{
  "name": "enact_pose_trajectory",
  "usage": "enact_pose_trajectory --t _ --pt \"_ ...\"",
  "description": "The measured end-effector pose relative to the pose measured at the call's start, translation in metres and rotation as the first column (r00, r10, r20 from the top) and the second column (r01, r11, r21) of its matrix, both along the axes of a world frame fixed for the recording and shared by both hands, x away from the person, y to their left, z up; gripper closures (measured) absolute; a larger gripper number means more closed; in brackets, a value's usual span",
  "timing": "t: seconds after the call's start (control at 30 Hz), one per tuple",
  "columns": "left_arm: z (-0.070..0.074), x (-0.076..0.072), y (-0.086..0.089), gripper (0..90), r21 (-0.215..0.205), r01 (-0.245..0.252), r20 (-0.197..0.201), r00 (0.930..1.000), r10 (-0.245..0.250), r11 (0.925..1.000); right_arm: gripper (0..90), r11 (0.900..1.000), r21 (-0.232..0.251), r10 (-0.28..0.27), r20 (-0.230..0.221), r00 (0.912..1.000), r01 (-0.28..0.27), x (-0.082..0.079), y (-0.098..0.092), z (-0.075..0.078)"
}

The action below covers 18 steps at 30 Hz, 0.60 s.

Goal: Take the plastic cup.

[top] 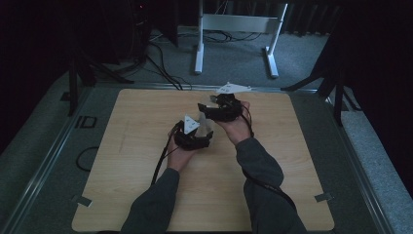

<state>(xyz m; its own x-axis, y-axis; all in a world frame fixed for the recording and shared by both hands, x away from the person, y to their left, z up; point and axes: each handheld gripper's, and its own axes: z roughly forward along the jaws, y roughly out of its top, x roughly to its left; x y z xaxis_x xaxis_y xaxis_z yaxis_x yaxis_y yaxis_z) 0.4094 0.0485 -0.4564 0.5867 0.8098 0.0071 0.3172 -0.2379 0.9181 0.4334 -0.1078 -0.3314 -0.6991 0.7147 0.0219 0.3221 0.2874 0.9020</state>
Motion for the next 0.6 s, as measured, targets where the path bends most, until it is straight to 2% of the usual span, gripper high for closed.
enact_pose_trajectory --t 0.13,0.23,0.6 --pt "-0.001 0.000 0.000 21.8 0.009 0.006 -0.007 1.0000 -0.006 0.9999 41.0 1.000 0.004 -0.001 0.007 1.0000 0.001 -0.001 -0.001 0.003" --pt "-0.002 0.001 -0.001 21.8 0.009 0.002 -0.014 0.9999 -0.002 1.0000 40.9 1.000 0.016 -0.001 0.021 0.9998 0.000 -0.002 -0.003 0.011" --pt "-0.003 0.000 -0.001 21.7 0.011 0.001 -0.016 0.9999 0.000 0.9999 41.0 0.999 0.035 -0.003 0.032 0.9995 0.002 -0.007 -0.006 0.023"
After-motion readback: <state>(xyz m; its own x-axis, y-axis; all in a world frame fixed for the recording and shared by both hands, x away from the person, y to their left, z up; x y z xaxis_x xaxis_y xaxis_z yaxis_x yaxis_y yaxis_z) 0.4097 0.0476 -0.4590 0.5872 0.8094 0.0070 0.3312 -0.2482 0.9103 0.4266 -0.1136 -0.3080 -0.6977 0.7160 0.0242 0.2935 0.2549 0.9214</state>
